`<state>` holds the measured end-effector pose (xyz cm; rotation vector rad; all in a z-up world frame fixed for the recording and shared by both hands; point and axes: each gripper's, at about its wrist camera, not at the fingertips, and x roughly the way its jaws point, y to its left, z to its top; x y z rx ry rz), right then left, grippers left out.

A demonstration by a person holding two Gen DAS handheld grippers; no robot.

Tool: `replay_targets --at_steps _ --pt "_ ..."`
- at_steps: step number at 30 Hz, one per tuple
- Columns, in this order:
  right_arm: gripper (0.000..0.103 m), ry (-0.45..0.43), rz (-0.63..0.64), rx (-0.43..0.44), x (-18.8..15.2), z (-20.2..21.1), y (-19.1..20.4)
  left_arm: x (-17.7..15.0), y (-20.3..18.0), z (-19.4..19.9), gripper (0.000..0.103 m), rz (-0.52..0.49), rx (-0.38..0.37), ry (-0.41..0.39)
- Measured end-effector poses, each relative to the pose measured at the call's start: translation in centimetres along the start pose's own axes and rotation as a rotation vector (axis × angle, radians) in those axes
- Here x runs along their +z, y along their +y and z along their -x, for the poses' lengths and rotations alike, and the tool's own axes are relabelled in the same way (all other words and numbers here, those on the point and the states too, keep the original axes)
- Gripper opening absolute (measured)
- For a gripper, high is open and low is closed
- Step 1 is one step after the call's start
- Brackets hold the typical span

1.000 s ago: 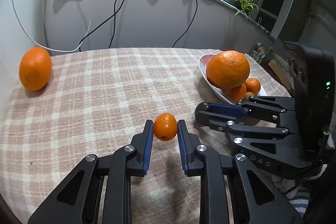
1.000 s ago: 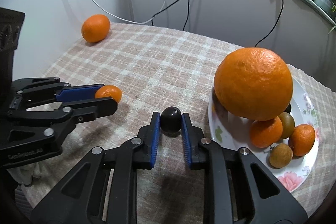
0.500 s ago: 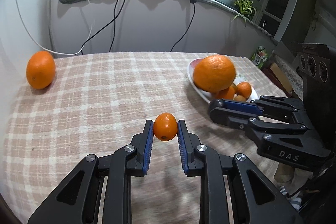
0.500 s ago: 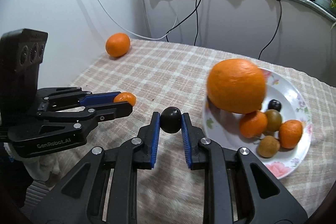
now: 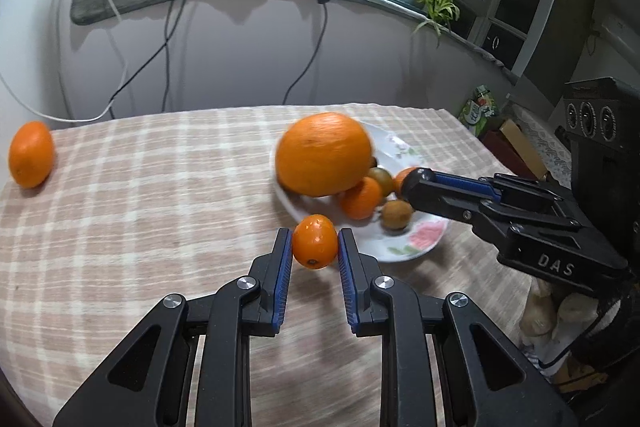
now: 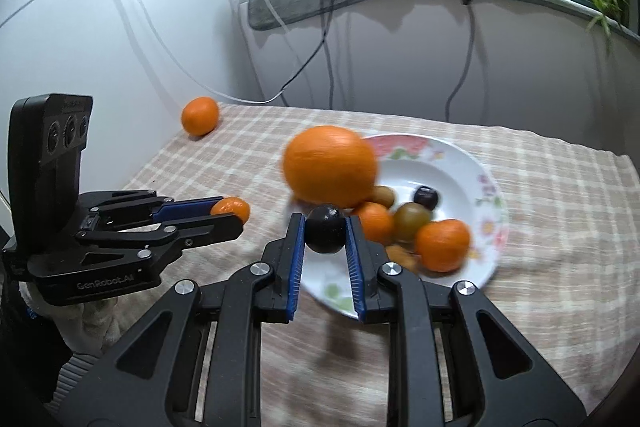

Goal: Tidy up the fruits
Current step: 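Carry the small mandarin in the left gripper over the plate while the right carries the plum, then open the left gripper over the plate while the right gripper releases the black plum there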

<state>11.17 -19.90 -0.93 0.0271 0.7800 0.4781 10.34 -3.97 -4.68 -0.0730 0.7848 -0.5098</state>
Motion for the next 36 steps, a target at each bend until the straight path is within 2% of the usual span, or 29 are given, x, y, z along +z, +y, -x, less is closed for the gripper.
replay_targets --at_steps 10,18,36 --pt "0.021 -0.017 -0.048 -0.015 0.5 0.9 -5.5 0.6 -4.0 -2.5 0.021 -0.025 -0.011 0.026" --pt "0.021 -0.004 -0.079 -0.009 0.9 -0.2 -8.4 1.1 -5.3 -3.5 0.021 -0.044 0.012 0.042" --pt "0.021 0.026 -0.114 0.014 1.1 -1.9 -10.0 1.4 -6.2 -4.3 0.022 -0.073 0.044 0.059"
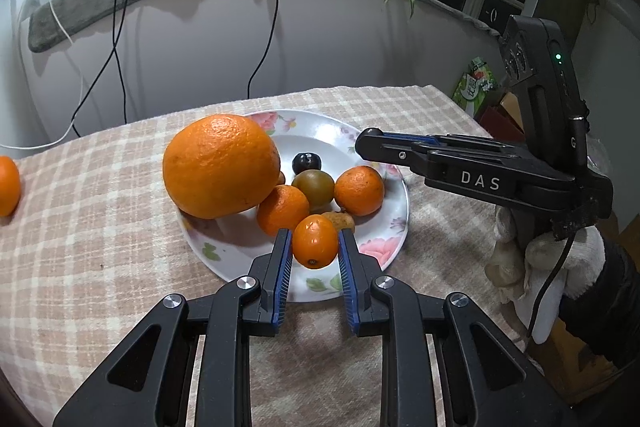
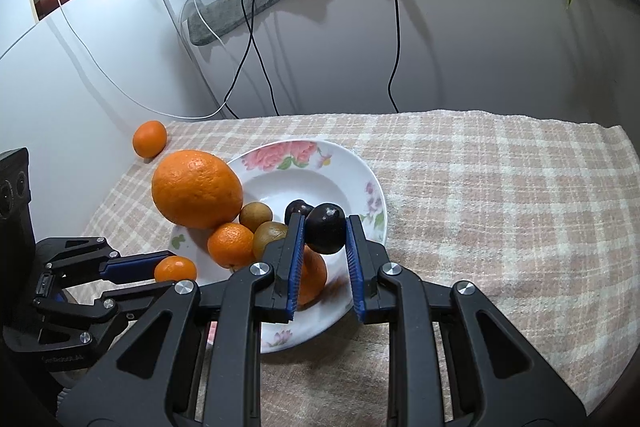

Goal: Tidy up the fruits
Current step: 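Open the left gripper over the plate while the right gripper releases the black plum there, then withdraw both grippers and move them toward the large orange by the wall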

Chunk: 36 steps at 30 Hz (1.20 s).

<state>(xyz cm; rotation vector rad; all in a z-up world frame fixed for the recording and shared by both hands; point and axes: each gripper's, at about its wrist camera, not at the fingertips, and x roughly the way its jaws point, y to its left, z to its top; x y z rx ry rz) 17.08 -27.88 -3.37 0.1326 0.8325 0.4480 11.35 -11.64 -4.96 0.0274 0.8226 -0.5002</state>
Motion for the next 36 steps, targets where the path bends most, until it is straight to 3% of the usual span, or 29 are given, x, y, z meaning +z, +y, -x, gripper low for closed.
replay_targets --at_steps 2,9,11,13,15,19,28,36 --pt "0.021 0.001 0.002 -0.002 0.0 0.0 0.1 0.0 0.1 0.0 0.022 0.003 0.001 0.0" --pt "0.024 0.01 0.014 -0.007 0.1 -0.3 0.4 0.0 0.2 0.4 0.039 0.004 0.002 -0.009" --pt "0.039 0.006 0.017 -0.007 0.0 -0.1 0.5 -0.1 0.2 0.5 0.044 0.005 0.006 -0.012" --pt "0.062 -0.004 0.026 -0.01 0.1 0.1 0.8 -0.1 0.2 0.6 0.047 0.007 0.006 -0.013" --pt "0.07 -0.008 0.04 -0.012 0.1 0.3 1.0 -0.1 0.2 0.7 0.061 0.01 0.013 -0.017" --pt "0.082 -0.007 0.067 -0.019 0.1 0.3 1.8 -0.1 0.3 1.0 0.067 0.017 0.035 -0.02" --pt "0.084 -0.007 0.101 -0.022 0.2 0.6 2.9 -0.1 0.0 1.8 0.077 0.012 0.087 -0.03" --pt "0.084 -0.025 0.079 -0.016 0.5 1.4 2.9 -0.3 -0.1 2.5 0.077 0.009 0.104 -0.051"
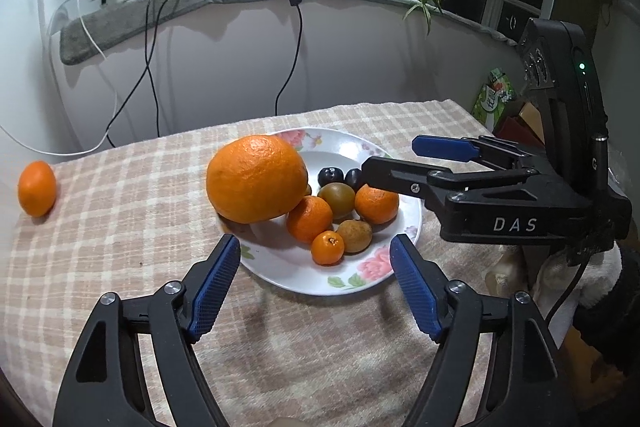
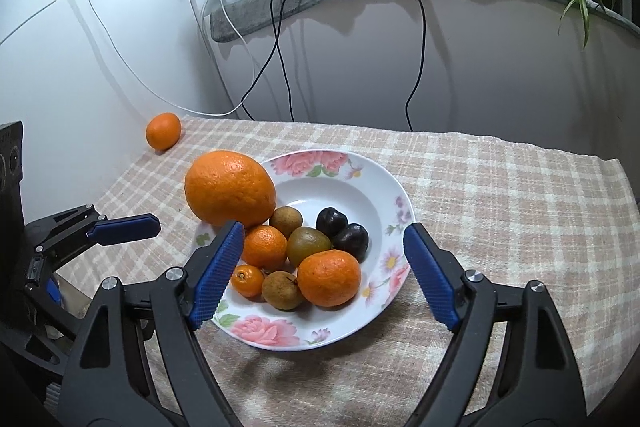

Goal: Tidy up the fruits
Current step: 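Withdraw both grippers and move them toward the large orange by the wall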

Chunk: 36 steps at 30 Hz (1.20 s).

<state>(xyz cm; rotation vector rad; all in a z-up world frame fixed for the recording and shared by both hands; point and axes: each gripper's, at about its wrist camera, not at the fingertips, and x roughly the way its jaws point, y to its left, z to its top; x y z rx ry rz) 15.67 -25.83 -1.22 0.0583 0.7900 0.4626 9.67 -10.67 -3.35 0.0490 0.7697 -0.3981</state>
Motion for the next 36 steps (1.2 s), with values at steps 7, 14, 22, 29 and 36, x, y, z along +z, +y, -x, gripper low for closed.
replay_targets --at_steps 7,14,22,29,36 --pt "0.084 -0.01 -0.033 0.025 0.4 0.5 0.3 -0.1 0.3 0.9 0.078 0.007 0.014 -0.018" --pt "0.084 -0.029 -0.03 0.056 0.8 0.8 1.6 -0.3 1.4 2.0 0.078 0.019 0.035 -0.037" --pt "0.085 -0.039 0.025 0.079 1.5 0.8 4.4 -0.6 3.5 3.3 0.078 0.043 0.059 -0.056" --pt "0.085 -0.032 0.044 0.088 1.9 0.3 5.8 -0.9 6.0 4.2 0.078 0.071 0.096 -0.063" --pt "0.085 -0.029 0.073 0.119 2.8 -0.2 7.3 -2.0 10.4 4.7 0.078 0.124 0.161 -0.052"
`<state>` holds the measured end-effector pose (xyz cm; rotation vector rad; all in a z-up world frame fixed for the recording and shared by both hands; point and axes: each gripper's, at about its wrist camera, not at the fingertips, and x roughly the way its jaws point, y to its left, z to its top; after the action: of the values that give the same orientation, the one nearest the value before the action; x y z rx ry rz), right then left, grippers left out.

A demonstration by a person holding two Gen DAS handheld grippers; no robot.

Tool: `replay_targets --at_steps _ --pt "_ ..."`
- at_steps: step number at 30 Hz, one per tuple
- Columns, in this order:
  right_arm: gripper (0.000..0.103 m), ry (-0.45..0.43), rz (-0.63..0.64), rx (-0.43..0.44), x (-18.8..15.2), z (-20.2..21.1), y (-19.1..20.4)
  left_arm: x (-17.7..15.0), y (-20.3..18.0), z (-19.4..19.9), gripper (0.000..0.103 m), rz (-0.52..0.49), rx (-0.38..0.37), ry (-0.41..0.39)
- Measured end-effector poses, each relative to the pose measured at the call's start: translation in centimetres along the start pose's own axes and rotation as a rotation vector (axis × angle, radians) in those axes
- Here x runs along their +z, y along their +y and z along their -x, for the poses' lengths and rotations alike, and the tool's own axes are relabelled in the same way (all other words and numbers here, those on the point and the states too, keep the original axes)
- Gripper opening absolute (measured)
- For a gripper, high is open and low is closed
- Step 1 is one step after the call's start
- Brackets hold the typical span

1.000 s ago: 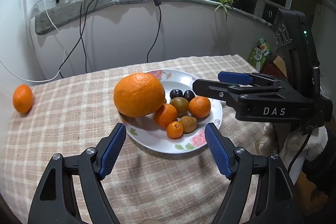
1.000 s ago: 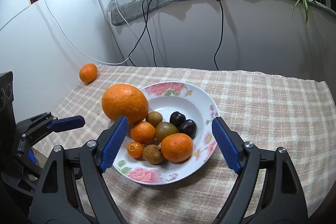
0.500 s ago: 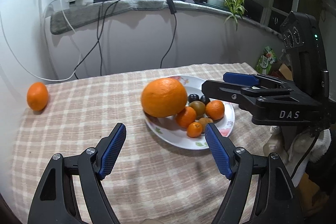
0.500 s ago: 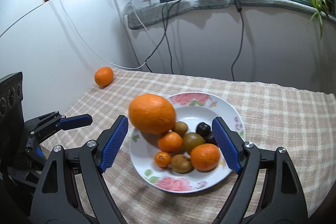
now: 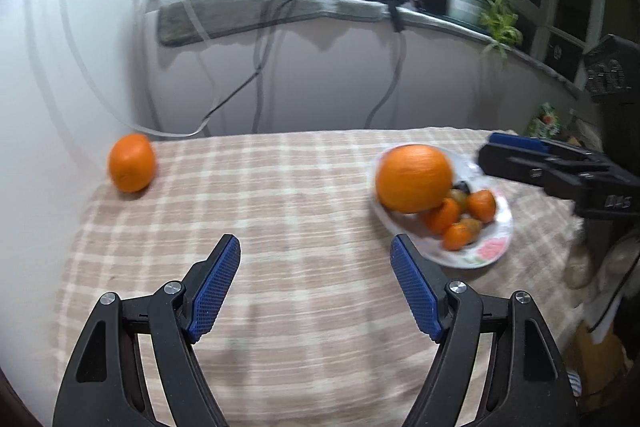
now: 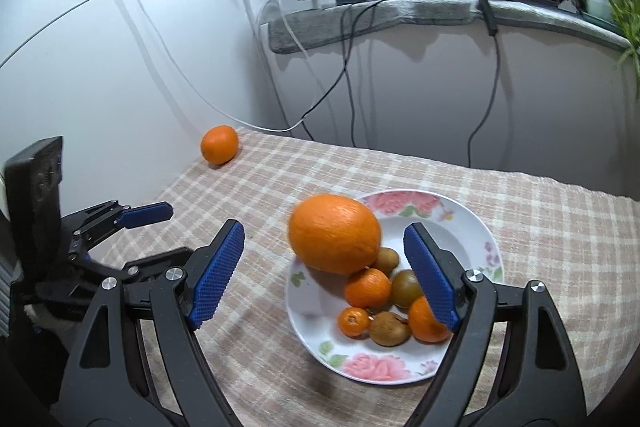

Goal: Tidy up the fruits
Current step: 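Withdraw both grippers and move them toward the large orange by the wall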

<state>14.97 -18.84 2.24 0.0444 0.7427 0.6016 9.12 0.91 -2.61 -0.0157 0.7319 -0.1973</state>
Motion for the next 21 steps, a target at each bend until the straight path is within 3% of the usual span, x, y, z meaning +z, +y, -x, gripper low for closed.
replay_targets --at_steps 6,15,21 --pt "0.085 0.023 0.017 0.055 1.7 -1.4 2.1 -0.6 3.9 -0.3 0.078 0.054 0.061 0.004" --pt "0.085 0.056 0.085 0.116 5.7 -5.6 8.5 -0.8 9.5 -0.9 0.077 0.154 0.122 -0.017" --pt "0.085 0.145 -0.028 0.246 8.9 -11.5 10.9 0.2 12.9 -2.0 0.077 0.212 0.11 -0.054"
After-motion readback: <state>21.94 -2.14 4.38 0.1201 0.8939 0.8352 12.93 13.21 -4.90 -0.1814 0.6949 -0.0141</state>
